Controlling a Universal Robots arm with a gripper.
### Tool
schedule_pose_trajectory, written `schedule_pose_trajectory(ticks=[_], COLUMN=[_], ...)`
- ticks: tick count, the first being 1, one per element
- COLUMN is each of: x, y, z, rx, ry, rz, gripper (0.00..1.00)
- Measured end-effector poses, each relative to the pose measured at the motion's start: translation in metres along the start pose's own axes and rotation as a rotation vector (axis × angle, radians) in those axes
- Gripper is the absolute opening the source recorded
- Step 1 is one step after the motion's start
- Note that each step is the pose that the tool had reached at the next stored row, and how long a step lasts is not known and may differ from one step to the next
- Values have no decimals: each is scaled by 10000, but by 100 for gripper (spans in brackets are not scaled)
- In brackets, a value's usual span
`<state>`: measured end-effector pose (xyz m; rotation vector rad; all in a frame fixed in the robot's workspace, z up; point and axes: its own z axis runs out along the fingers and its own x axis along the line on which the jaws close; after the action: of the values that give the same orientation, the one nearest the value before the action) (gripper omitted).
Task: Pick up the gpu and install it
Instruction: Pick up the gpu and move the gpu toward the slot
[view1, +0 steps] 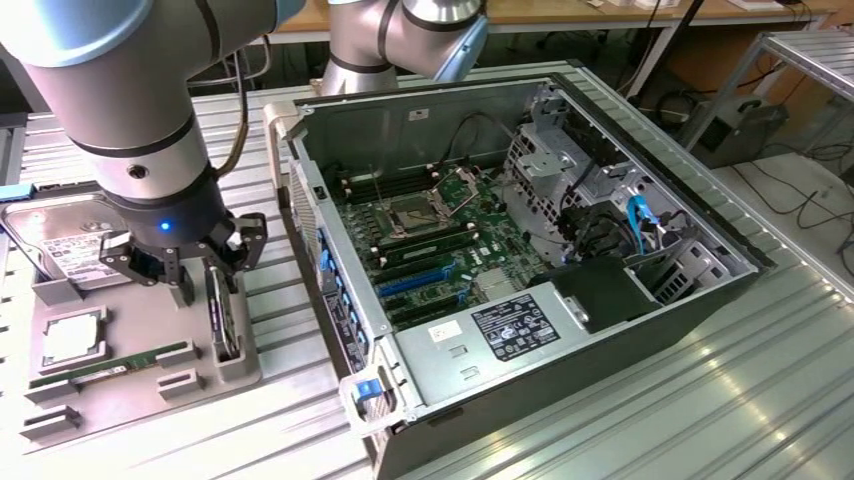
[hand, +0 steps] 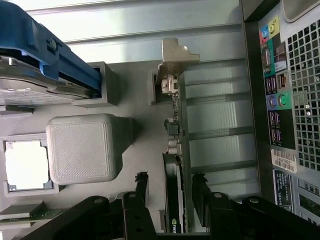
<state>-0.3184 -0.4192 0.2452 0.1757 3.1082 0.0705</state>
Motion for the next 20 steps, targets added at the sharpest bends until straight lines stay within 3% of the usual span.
schedule_pose_trajectory(ticks=[7,8,9,10,12,13,16,20], x=[0,0,0,0,0,0,0,0], y=[-3,-3,-3,-3,-3,-3,-3,-3], z=[23,23,24,24,24,24,25,25], rx=[2,2,2,2,2,3,2,-9], ry=[8,10,12,13,12,14,13,32], rz=[4,4,4,4,4,3,-23,-434], gripper=[47,40,40,33,33,27,27,27])
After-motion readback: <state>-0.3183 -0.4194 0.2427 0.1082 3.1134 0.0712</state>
